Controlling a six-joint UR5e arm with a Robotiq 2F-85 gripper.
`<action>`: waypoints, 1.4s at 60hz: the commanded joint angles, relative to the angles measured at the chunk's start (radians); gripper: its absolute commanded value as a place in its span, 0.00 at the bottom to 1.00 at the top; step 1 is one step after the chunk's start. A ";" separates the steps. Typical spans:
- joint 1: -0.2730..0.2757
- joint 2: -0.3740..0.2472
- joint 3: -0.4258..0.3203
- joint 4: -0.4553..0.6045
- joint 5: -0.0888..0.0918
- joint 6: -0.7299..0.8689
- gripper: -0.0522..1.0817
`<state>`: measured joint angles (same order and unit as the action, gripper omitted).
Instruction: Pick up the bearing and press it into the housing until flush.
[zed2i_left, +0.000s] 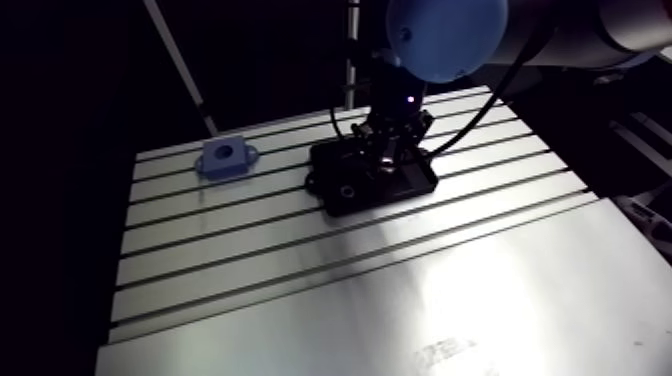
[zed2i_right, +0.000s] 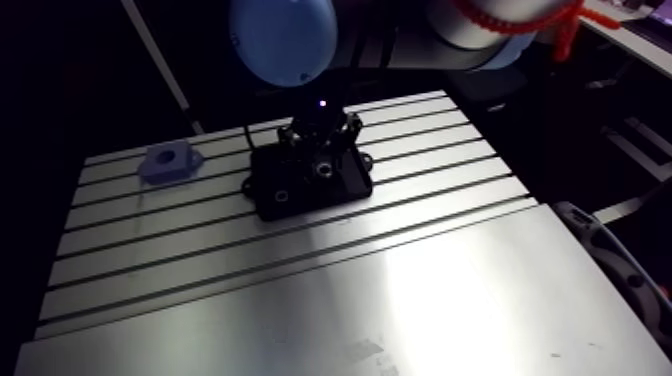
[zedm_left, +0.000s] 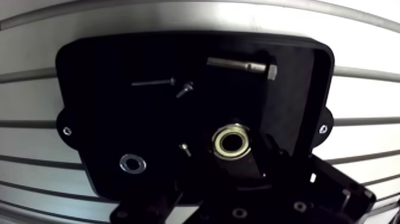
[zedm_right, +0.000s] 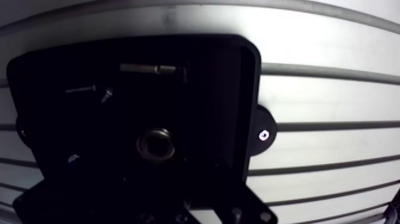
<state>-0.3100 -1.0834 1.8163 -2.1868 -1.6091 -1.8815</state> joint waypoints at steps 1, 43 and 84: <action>0.000 -0.002 -0.002 0.000 -0.001 0.000 0.57; 0.037 -0.088 -0.069 0.098 0.007 0.004 0.61; 0.241 -0.048 -0.316 0.308 0.021 0.233 0.62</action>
<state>-0.1531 -1.1775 1.5988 -1.9353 -1.5901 -1.7047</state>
